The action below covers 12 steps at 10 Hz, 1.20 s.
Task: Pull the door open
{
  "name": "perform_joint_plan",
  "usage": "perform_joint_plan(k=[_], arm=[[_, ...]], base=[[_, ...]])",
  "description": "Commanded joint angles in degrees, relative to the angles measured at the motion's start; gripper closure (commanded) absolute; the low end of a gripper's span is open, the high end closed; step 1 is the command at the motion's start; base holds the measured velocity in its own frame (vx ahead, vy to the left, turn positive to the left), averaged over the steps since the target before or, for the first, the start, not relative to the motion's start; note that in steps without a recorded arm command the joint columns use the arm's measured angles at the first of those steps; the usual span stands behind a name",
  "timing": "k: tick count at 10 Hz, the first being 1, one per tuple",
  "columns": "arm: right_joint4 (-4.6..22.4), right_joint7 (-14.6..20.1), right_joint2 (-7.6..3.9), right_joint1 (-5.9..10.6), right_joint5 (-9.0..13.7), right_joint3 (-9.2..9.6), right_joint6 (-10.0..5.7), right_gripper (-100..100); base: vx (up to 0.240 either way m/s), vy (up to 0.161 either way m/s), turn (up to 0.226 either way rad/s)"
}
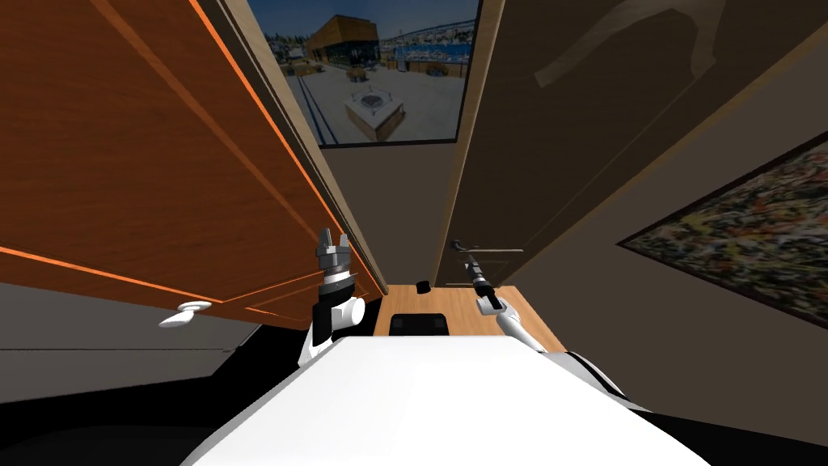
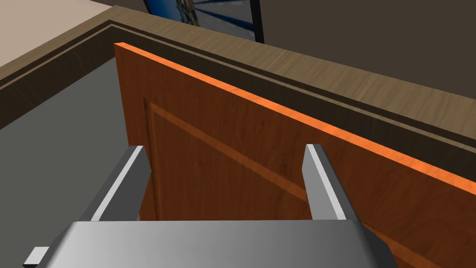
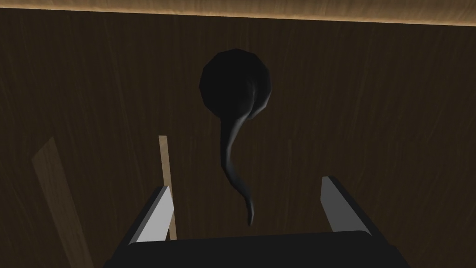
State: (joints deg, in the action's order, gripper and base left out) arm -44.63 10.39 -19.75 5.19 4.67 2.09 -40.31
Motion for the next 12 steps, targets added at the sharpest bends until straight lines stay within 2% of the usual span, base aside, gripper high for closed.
perform_joint_plan(k=[1,5,6,8,9,12], arm=[[2.50,-0.51,-0.14,1.34,0.77,-0.86,-0.71,-100],[9.56,-1.67,-0.68,5.42,2.87,-3.15,-2.74,-100],[9.99,-1.67,-0.68,5.42,2.87,-3.15,-2.74,-100],[13.54,-2.23,-0.94,7.36,3.86,-4.24,-3.70,-100],[13.55,-2.23,-0.94,7.36,3.86,-4.24,-3.70,-100],[17.83,-2.90,-1.25,9.70,5.06,-5.56,-4.86,-100]], base=[[0.023,-0.017,0.151],[0.030,-0.022,0.183],[0.022,-0.020,0.056],[0.023,-0.018,0.153],[0.023,-0.020,0.049],[0.034,-0.030,0.127]])
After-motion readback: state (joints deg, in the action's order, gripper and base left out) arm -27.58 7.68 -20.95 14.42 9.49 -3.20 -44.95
